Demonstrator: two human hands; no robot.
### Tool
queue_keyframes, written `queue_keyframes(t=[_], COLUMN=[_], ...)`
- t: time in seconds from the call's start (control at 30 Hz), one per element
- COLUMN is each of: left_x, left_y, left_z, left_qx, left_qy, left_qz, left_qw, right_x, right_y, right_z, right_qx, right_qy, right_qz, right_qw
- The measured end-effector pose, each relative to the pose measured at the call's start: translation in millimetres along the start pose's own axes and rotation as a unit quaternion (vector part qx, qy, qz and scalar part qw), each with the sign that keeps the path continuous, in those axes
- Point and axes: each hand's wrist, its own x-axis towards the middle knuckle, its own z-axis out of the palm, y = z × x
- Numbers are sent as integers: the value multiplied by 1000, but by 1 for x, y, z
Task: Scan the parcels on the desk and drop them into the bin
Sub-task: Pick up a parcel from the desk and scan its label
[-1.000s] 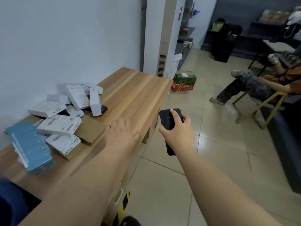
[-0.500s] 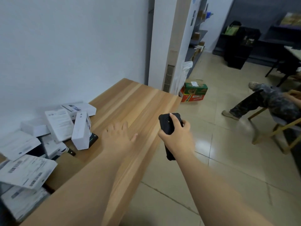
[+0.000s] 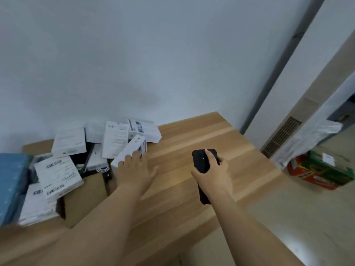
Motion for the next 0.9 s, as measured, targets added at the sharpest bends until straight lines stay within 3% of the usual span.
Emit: queue_keyframes(t=[0.27,0.57,0.9], left_x=[-23,29,72], left_y=[-19,-48,-56], left_z=[16,28,66], left_qx=[13,-10,-12], left_qy=[-28,-62,-120], left_qz=[-147,-174,-168], left_qw=[989,983,978], right_x=[59,86,122], right_y=[-26,-61,-46], right_z=[29,70,101], right_qx=[-16,-40,-53], right_qy=[-102,-149,-174], right_qz=[-113,-190,-122], right_qw=[988,970,976])
